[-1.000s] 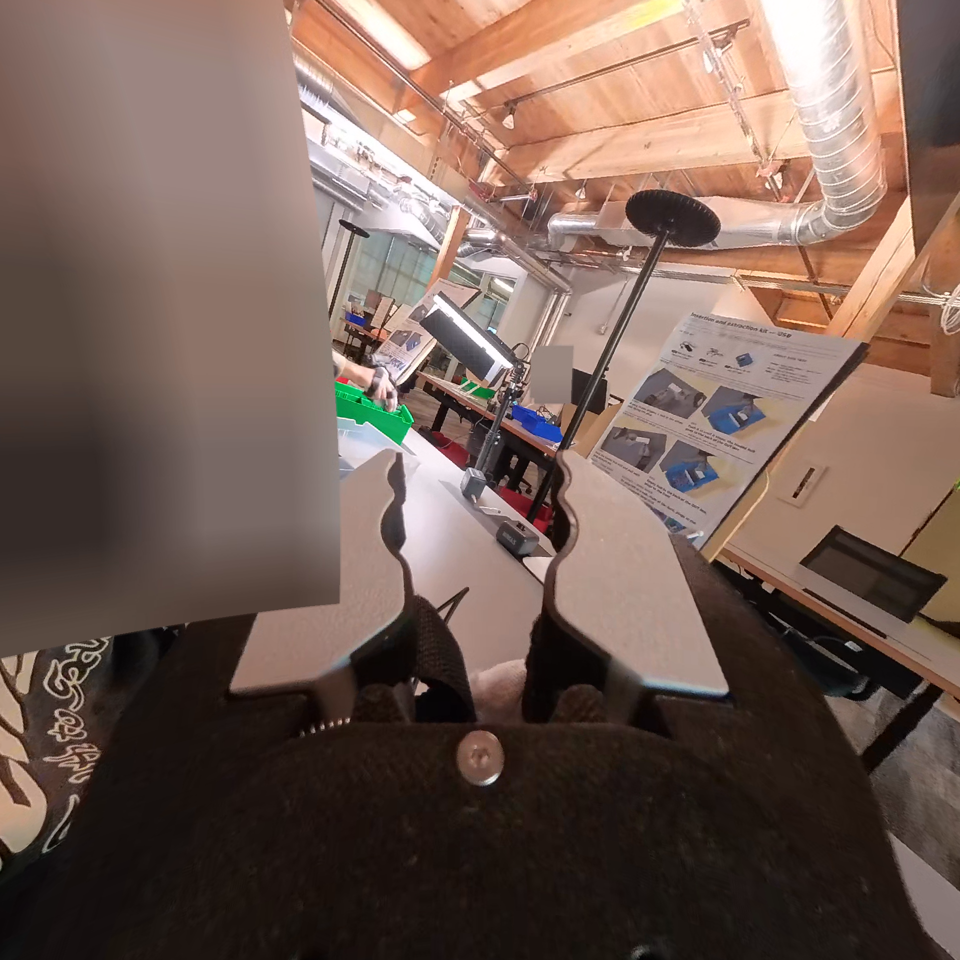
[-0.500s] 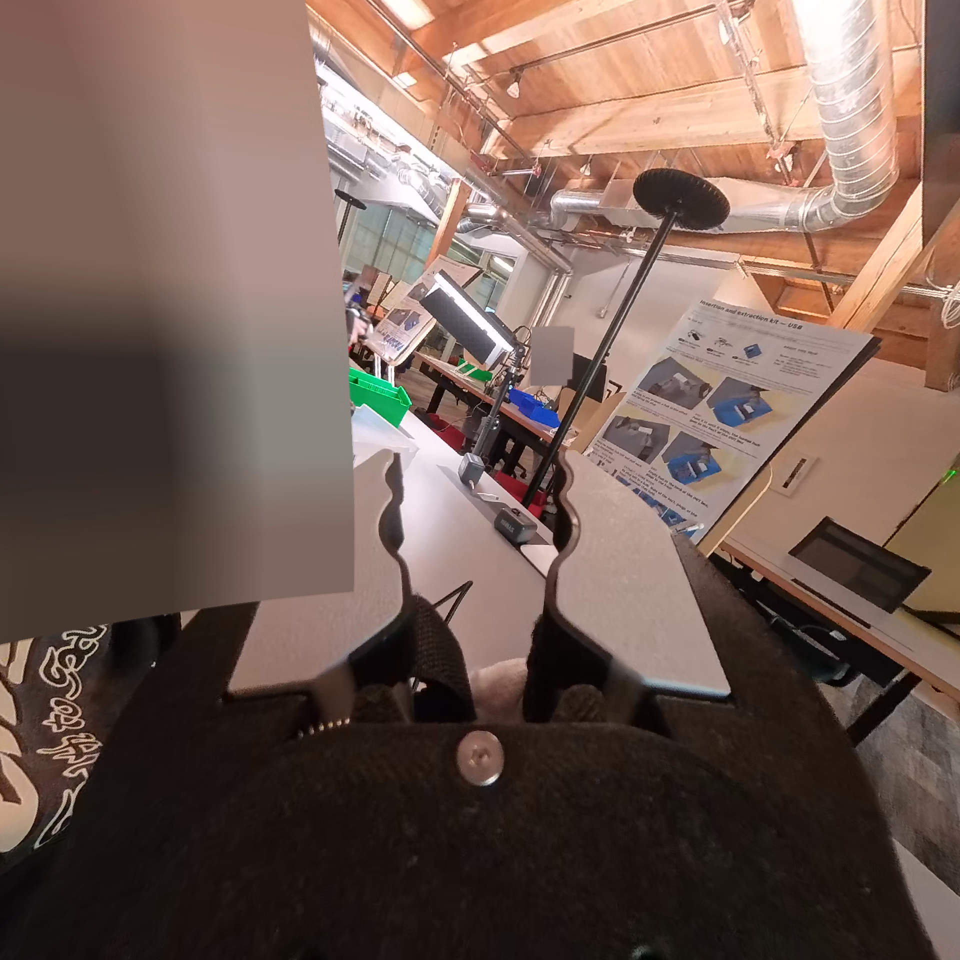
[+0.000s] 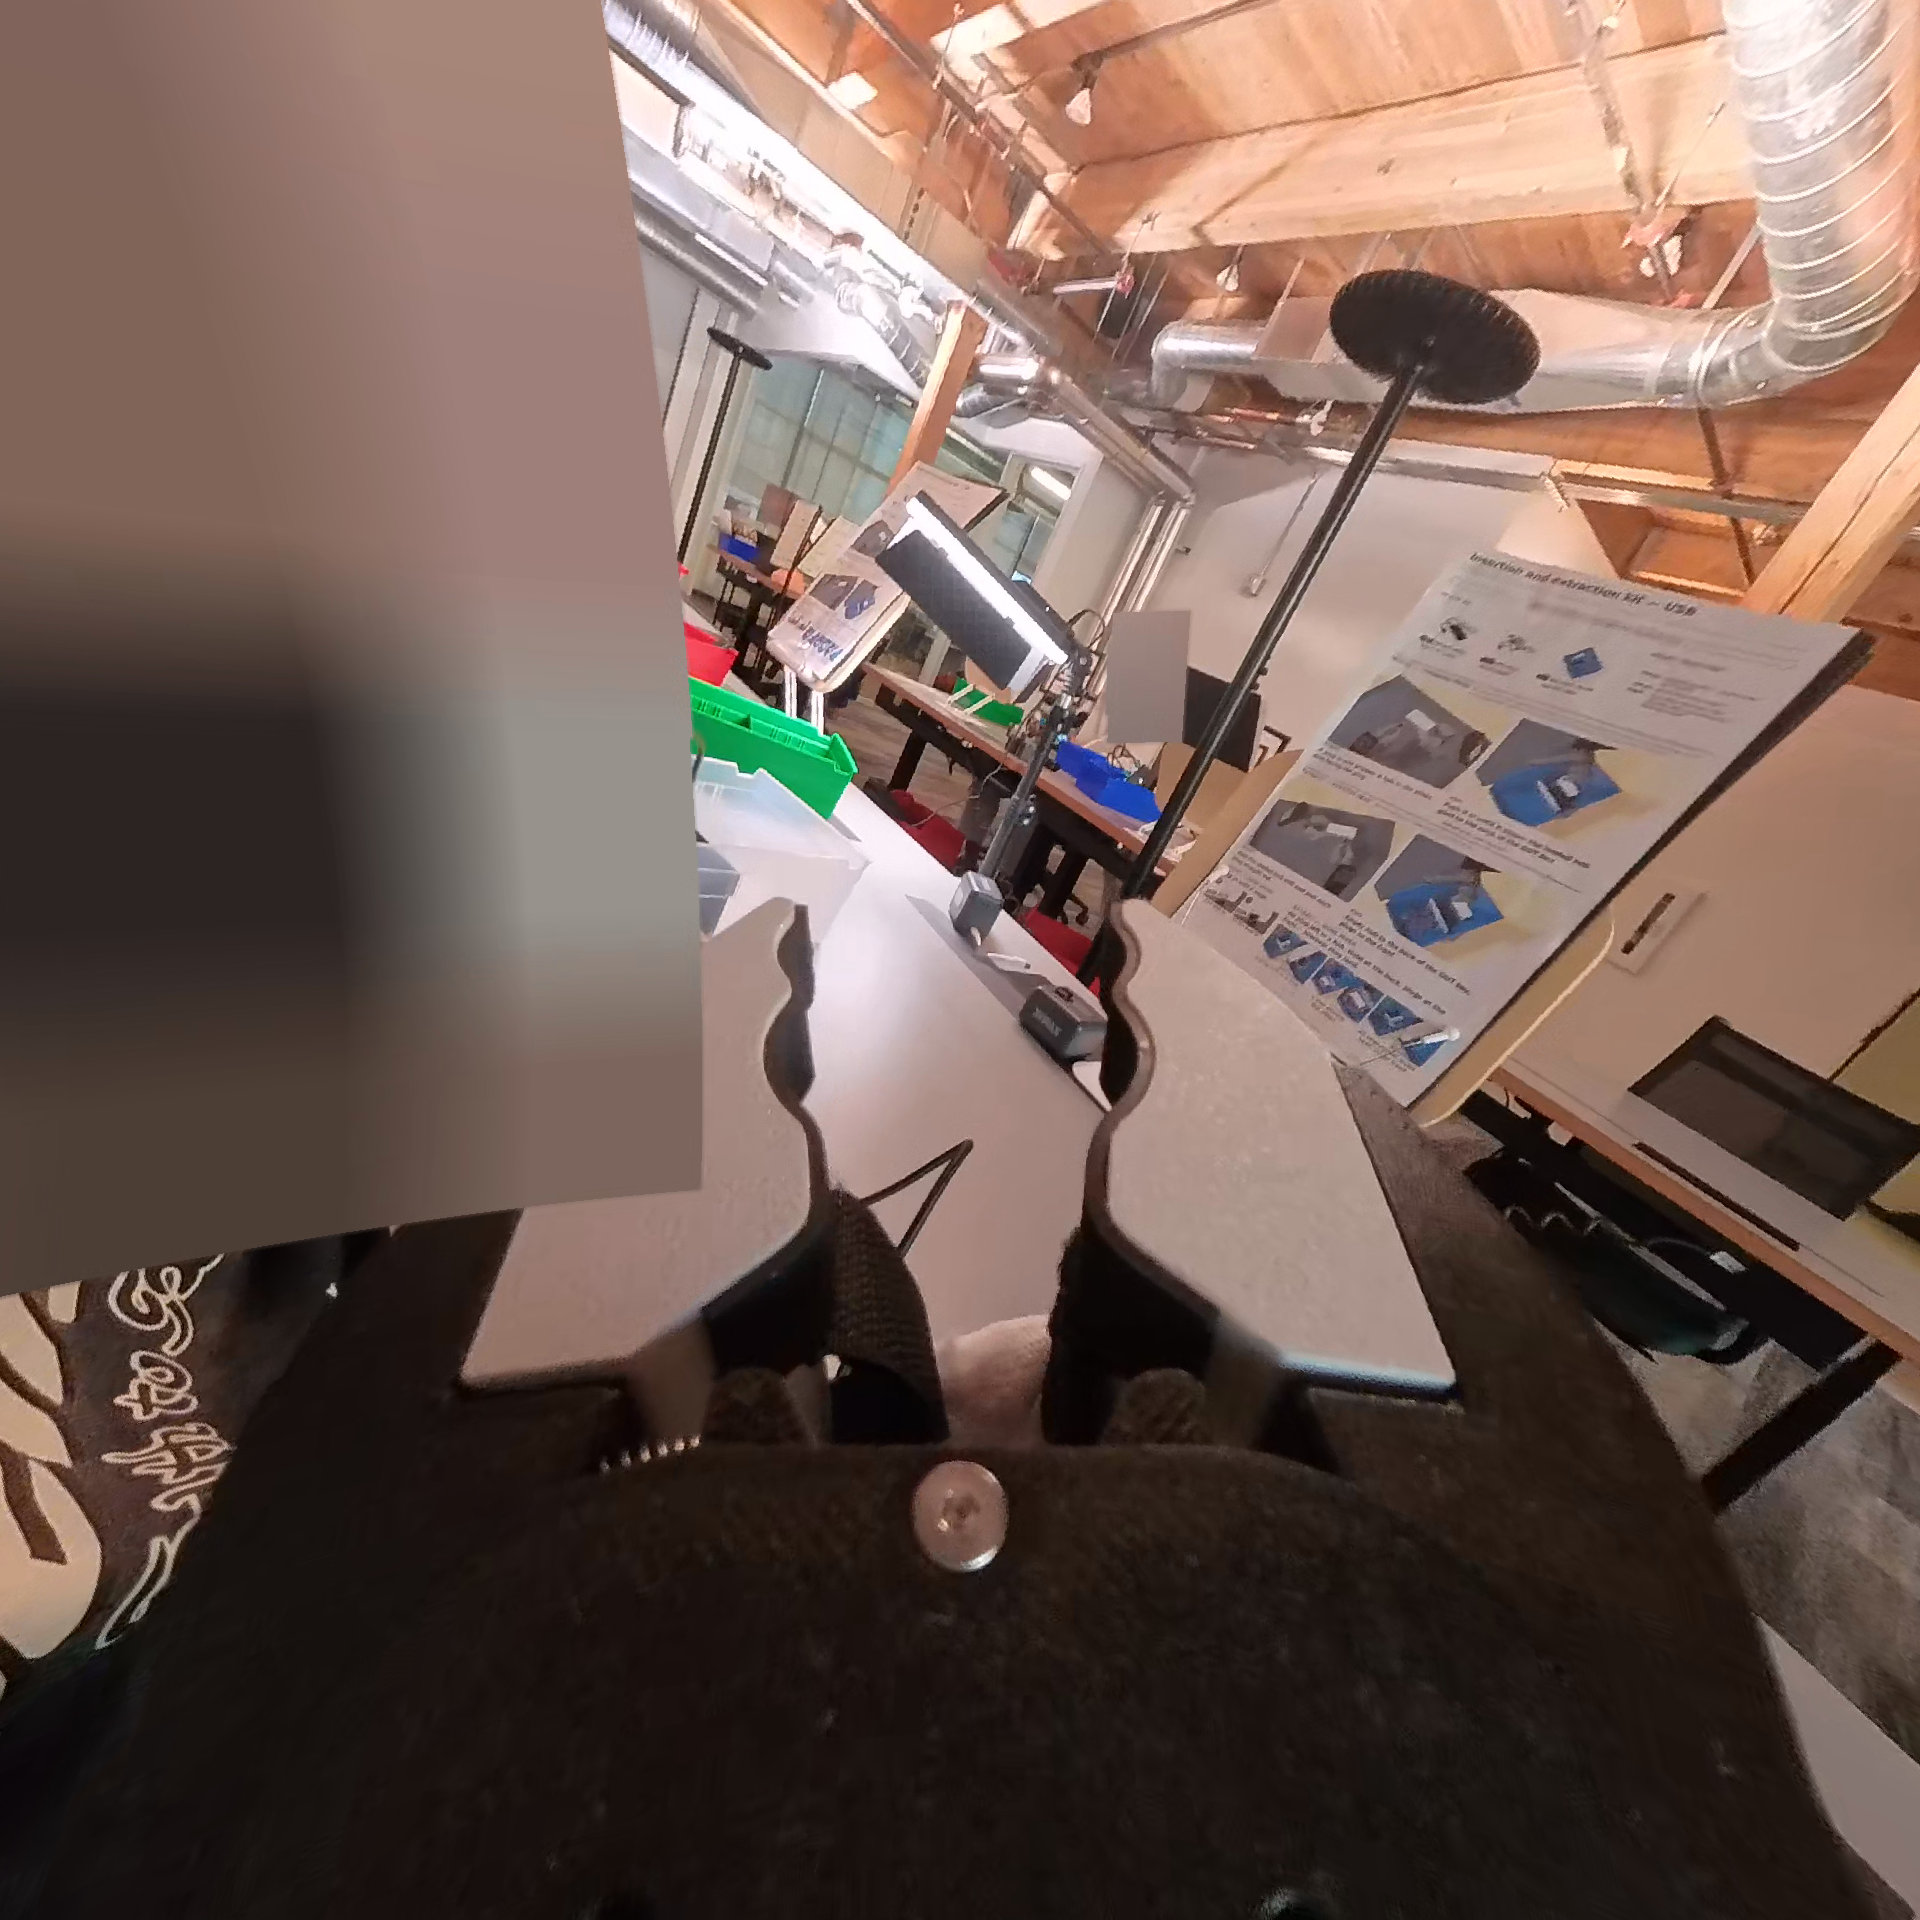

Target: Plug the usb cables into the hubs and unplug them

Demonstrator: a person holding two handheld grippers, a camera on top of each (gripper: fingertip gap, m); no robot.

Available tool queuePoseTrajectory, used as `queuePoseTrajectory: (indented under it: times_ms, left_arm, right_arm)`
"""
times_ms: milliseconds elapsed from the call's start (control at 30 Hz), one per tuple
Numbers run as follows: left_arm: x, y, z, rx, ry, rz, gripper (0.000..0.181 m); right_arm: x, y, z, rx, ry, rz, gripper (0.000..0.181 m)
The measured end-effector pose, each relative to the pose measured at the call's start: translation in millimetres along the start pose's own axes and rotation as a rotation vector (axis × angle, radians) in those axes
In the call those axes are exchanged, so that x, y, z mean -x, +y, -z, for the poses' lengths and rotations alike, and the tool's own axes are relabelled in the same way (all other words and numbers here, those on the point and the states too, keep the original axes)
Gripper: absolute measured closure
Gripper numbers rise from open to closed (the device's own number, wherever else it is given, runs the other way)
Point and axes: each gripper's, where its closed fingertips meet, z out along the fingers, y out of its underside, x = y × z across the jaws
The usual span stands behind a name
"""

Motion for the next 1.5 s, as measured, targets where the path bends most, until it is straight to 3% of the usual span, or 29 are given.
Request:
queuePoseTrajectory:
  times_ms: [33,167,333,600,800,900,1100,1167,1233,1267,1333,1367,1433,1500]
  left_arm:
    - [-5.0,-12.5,9.3,-0.083,-0.014,-0.014,0.177]
    - [-46.9,-60.7,44.1,-0.402,-0.012,-0.14,0.177]
    - [-140.9,-98.6,64.6,-0.682,0.183,-0.284,0.177]
    - [-290.5,-102.1,52.0,-0.792,0.588,-0.456,0.177]
    - [-356.5,-94.3,74.3,-0.871,0.89,-0.52,0.177]
    - [-368.6,-89.4,89.6,-0.901,1.001,-0.528,0.177]
    - [-371.1,-81.4,111.4,-0.955,1.172,-0.487,0.177]
    - [-371.9,-78.5,115.3,-0.966,1.219,-0.475,0.177]
    - [-371.4,-76.4,114.7,-0.959,1.242,-0.464,0.177]
    - [-369.7,-75.6,111.3,-0.945,1.235,-0.461,0.177]
    - [-356.7,-81.6,97.1,-0.913,1.149,-0.397,0.176]
    - [-341.1,-91.5,88.3,-0.934,1.04,-0.326,0.168]
    - [-292.5,-114.1,76.6,-1.053,0.686,-0.18,0.148]
    - [-268.5,-121.8,102.5,-1.263,0.453,-0.17,0.143]
  right_arm:
    - [2.0,1.3,-2.6,0.009,-0.004,0.006,0.128]
    - [12.6,3.8,-13.4,0.023,-0.047,0.012,0.128]
    - [27.5,12.2,-31.4,0.044,-0.121,0.0,0.128]
    - [51.6,48.6,-68.5,0.104,-0.25,0.037,0.126]
    - [54.5,84.4,-96.1,0.087,-0.296,0.066,0.122]
    - [61.6,82.3,-107.6,0.002,-0.286,0.104,0.123]
    - [75.5,66.7,-119.2,-0.144,-0.152,0.372,0.138]
    - [76.9,62.9,-120.6,-0.17,-0.104,0.435,0.147]
    - [79.7,59.0,-119.5,-0.192,-0.083,0.49,0.17]
    - [77.1,58.0,-119.3,-0.184,-0.059,0.508,0.17]
    - [64.6,61.1,-118.9,-0.109,0.002,0.545,0.171]
    - [53.7,63.2,-117.8,-0.058,0.06,0.577,0.171]
    - [32.8,64.7,-113.3,0.037,0.189,0.66,0.171]
    - [20.1,66.9,-110.9,0.133,0.273,0.72,0.172]
